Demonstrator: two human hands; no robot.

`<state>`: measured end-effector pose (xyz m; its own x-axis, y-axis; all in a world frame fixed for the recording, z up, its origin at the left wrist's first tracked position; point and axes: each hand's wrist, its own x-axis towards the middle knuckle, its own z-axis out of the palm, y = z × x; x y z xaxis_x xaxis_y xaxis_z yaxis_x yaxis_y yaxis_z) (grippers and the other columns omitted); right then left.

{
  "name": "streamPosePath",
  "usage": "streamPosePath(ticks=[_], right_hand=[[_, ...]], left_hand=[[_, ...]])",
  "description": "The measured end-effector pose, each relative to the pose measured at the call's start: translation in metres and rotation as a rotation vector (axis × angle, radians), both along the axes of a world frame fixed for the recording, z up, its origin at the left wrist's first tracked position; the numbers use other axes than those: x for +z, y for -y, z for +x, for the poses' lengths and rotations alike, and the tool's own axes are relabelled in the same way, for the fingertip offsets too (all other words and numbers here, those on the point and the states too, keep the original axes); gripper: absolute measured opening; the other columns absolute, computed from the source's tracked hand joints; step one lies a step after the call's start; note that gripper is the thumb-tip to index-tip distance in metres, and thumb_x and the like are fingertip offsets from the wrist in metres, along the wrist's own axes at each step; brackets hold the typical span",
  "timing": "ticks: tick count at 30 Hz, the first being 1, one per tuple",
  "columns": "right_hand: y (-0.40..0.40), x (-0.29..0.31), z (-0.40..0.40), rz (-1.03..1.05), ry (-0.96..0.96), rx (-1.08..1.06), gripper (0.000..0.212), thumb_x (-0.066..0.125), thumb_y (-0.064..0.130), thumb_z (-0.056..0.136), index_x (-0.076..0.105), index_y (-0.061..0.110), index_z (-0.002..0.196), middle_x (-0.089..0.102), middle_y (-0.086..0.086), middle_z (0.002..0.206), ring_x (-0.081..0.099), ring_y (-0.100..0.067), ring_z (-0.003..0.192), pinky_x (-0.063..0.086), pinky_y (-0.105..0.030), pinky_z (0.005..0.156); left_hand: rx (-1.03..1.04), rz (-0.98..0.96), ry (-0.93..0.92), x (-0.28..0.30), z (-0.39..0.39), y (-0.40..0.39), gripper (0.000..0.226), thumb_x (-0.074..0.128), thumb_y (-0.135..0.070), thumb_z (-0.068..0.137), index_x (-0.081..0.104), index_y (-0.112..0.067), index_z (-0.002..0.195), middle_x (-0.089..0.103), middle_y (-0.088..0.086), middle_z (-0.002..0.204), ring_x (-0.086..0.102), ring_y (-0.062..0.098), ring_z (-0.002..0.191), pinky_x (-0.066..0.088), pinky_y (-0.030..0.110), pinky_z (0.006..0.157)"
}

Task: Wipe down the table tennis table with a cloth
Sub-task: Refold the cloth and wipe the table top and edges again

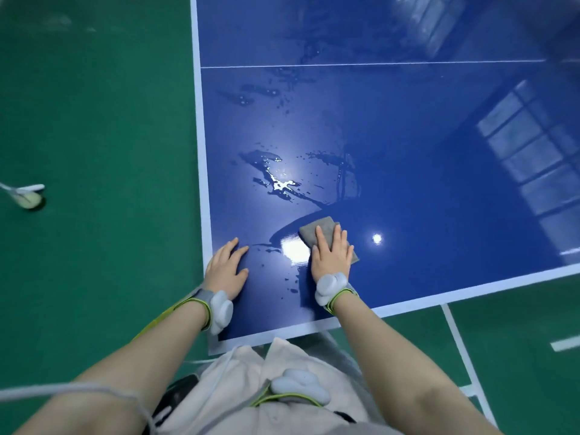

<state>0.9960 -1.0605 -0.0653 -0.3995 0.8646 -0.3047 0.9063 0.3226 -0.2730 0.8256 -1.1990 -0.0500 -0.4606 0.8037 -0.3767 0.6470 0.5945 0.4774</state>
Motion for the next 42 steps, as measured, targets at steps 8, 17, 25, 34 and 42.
streamPosePath(ticks=[8, 17, 25, 34, 42], right_hand=[[0.072, 0.005, -0.043, -0.022, -0.09, 0.254, 0.068, 0.008, 0.049, 0.084, 0.039, 0.032, 0.143, 0.015, -0.018, 0.156, 0.013, -0.038, 0.144, 0.01, -0.054, 0.113], [0.056, 0.004, -0.013, 0.015, -0.061, 0.088, 0.044, 0.029, 0.029, 0.103, 0.027, 0.039, 0.146, -0.001, -0.003, 0.16, -0.002, -0.02, 0.147, -0.004, -0.033, 0.115], [0.113, 0.008, -0.065, -0.012, -0.019, 0.086, 0.047, 0.033, 0.036, 0.092, 0.049, 0.035, 0.136, 0.032, -0.022, 0.149, 0.035, -0.038, 0.136, 0.033, -0.056, 0.105], [0.092, -0.001, -0.03, 0.085, -0.17, 0.029, 0.043, 0.04, 0.024, 0.098, 0.044, 0.032, 0.14, 0.013, -0.023, 0.155, 0.015, -0.04, 0.143, 0.014, -0.046, 0.116], [0.119, 0.001, -0.053, 0.078, -0.071, 0.18, 0.058, 0.038, 0.02, 0.097, 0.02, 0.037, 0.149, -0.002, -0.011, 0.159, -0.002, -0.031, 0.146, 0.011, -0.041, 0.113]], left_hand=[[0.013, 0.045, 0.082, 0.001, -0.005, 0.015, 0.052, 0.047, -0.014, 0.094, 0.031, -0.012, 0.143, 0.017, 0.001, 0.154, 0.012, 0.018, 0.142, 0.007, 0.022, 0.111], [-0.069, 0.074, 0.165, 0.001, -0.019, 0.033, 0.049, 0.044, -0.007, 0.094, 0.032, -0.01, 0.142, 0.02, 0.0, 0.154, 0.012, 0.017, 0.143, 0.006, 0.02, 0.111], [-0.099, 0.115, 0.074, -0.003, -0.01, 0.053, 0.053, 0.048, -0.007, 0.092, 0.031, -0.008, 0.142, 0.015, 0.003, 0.155, 0.01, 0.017, 0.143, 0.002, 0.017, 0.11], [0.029, 0.184, 0.077, -0.008, 0.007, 0.072, 0.059, 0.047, 0.0, 0.088, 0.026, -0.004, 0.143, 0.015, 0.004, 0.154, 0.01, 0.019, 0.143, 0.002, 0.017, 0.111], [0.084, 0.218, 0.062, -0.009, 0.014, 0.08, 0.057, 0.044, 0.005, 0.089, 0.025, 0.0, 0.143, 0.019, 0.01, 0.153, 0.013, 0.022, 0.143, 0.002, 0.016, 0.11]])
